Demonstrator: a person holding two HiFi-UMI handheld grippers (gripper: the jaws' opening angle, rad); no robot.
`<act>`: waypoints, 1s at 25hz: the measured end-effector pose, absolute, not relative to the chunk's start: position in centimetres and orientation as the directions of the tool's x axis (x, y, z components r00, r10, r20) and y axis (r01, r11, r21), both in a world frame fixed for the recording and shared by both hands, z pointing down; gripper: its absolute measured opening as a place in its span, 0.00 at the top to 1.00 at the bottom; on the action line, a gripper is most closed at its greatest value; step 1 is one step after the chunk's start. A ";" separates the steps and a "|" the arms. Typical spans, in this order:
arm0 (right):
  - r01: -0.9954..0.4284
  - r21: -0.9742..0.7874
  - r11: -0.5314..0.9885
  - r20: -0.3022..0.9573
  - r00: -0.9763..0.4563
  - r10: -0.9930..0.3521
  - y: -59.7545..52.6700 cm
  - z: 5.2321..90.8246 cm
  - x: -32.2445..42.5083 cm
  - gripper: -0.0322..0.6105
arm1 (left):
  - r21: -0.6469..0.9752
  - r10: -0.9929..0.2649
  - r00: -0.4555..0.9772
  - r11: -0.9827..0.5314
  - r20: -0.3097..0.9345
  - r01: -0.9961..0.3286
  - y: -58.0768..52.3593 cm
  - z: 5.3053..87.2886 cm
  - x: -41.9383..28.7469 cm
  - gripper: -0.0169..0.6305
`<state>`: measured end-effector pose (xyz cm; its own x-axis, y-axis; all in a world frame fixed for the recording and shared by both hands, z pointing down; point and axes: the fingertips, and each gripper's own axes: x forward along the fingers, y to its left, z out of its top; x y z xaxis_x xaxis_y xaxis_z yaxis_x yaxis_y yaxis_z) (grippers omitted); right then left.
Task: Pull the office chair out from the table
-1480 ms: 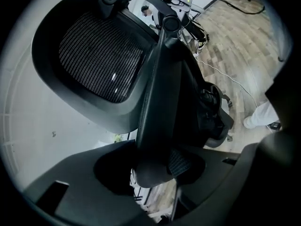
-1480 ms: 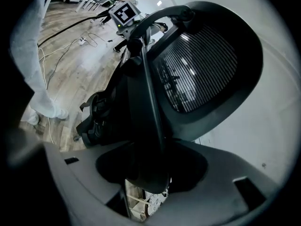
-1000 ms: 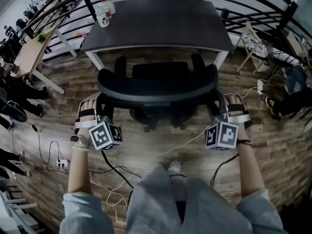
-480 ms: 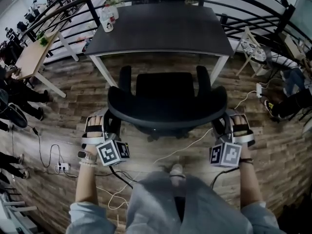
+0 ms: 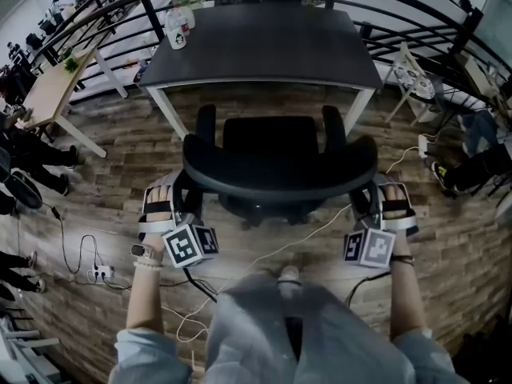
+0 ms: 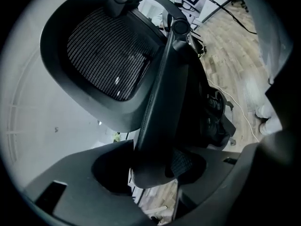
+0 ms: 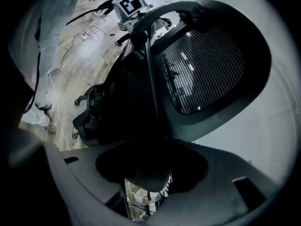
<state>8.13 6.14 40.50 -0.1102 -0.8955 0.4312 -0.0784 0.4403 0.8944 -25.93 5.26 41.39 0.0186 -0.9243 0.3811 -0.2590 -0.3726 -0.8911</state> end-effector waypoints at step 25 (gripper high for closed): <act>-0.589 0.655 0.473 0.316 -0.355 -0.880 10.9 34.3 5.2 0.83 | -0.598 -0.939 0.112 -0.296 0.326 -0.744 11.8 36.4 -22.5 0.70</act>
